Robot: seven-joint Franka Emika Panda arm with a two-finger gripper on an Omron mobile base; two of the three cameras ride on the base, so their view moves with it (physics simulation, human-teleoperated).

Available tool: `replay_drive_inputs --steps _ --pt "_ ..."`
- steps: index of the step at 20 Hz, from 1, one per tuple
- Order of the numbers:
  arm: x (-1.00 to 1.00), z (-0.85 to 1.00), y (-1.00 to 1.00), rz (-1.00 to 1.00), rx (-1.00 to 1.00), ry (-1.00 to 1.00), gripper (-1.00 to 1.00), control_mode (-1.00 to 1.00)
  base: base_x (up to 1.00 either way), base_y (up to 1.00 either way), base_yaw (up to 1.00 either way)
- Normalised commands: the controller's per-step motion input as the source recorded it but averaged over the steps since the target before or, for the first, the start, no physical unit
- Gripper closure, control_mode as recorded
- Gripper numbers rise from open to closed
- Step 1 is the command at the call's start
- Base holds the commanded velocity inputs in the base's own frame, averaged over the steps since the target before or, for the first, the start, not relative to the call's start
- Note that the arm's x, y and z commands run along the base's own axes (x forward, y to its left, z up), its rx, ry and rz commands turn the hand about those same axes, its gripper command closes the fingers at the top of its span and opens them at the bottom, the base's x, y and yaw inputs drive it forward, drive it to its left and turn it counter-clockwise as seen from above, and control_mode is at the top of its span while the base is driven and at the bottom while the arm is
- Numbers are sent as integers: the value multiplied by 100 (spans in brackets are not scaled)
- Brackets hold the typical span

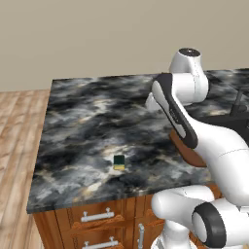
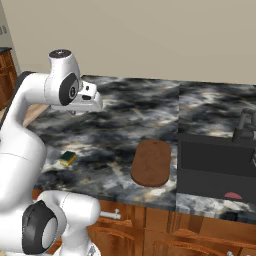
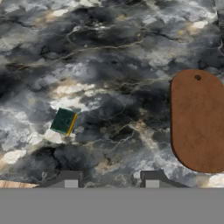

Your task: Pick up the sponge from the counter and clean the cutting board by briefly scrubbing or pressing down on the cutting board. Once finished, release the sponge.

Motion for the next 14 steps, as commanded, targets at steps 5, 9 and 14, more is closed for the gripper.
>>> replay_drive_inputs --steps 5,9,14 --pt "-4 -57 36 0 -13 5 -100 -100 0 0 0" --pt "-3 -100 73 -7 -8 0 -100 -100 0 0 0" --pt "13 -80 74 -13 -1 1 -100 -100 0 0 0"
